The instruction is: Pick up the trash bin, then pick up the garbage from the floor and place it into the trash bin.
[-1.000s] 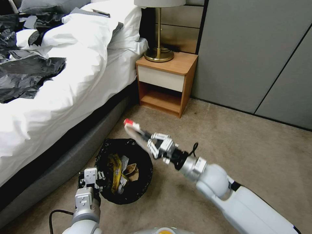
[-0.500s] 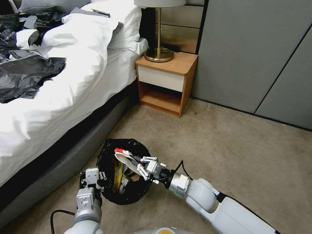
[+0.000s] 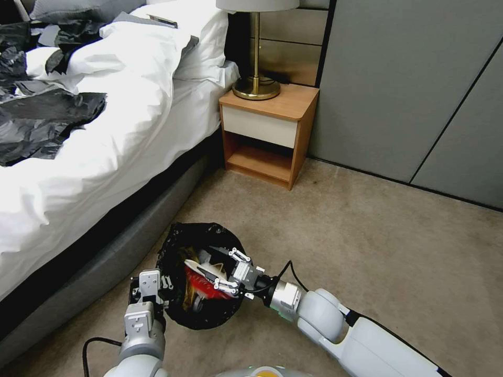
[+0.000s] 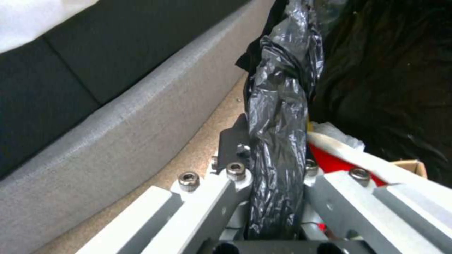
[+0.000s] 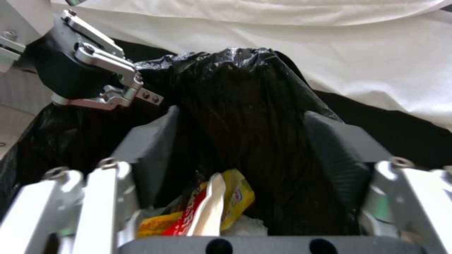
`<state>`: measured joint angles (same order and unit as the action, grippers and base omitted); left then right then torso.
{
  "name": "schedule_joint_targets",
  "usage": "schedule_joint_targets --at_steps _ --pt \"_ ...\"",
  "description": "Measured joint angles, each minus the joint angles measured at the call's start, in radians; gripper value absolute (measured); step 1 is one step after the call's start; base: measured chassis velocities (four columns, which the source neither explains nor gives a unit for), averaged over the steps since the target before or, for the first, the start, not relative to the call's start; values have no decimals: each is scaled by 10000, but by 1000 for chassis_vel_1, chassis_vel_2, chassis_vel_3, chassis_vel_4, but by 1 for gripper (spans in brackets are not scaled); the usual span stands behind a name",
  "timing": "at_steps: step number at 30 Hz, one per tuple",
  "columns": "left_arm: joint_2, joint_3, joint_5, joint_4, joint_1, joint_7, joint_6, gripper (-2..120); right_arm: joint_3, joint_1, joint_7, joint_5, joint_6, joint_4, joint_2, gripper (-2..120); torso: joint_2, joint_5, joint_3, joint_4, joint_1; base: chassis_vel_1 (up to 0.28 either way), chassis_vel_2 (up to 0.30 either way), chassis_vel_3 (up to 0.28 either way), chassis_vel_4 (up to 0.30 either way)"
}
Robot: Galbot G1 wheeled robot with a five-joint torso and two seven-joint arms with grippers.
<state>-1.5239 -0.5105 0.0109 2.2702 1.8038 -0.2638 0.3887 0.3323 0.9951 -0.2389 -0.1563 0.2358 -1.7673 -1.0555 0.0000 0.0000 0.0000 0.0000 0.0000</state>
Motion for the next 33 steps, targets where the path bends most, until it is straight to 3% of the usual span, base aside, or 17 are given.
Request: schedule_joint_targets --at_steps 5,8,19,23,25,30,33 --pt "0 -7 1 0 -30 4 3 1 16 -35 -22 -24 -37 -133 111 93 0 0 0 0 0 0 0 0 0" --pt "1 -10 3 0 -50 5 22 1 17 -67 -39 -81 -64 -240 206 99 0 1 0 0 -1 0 0 0 0" --pt "-12 -40 8 0 -53 9 58 1 -391 -229 -33 -442 -180 -935 450 100 -1 1 0 1 0 0 0 0 0" --pt "26 -108 9 -49 -65 9 58 1 -1041 -152 282 -781 -357 -2084 682 100 0 2 0 1 0 0 0 0 0" --pt "66 -126 9 -111 -72 9 58 1 -1928 163 658 -1096 -559 -3218 936 100 -1 2 0 3 0 0 0 0 0" --pt "110 -160 -3 -155 -70 9 58 1 -3078 842 1018 -1055 -676 -4010 1110 100 0 -2 -1 0 0 0 0 0 0" --pt "164 -200 -38 -189 -76 10 55 1 -4524 2307 1716 -688 -810 -4526 998 100 0 0 0 -1 0 0 0 0 0"
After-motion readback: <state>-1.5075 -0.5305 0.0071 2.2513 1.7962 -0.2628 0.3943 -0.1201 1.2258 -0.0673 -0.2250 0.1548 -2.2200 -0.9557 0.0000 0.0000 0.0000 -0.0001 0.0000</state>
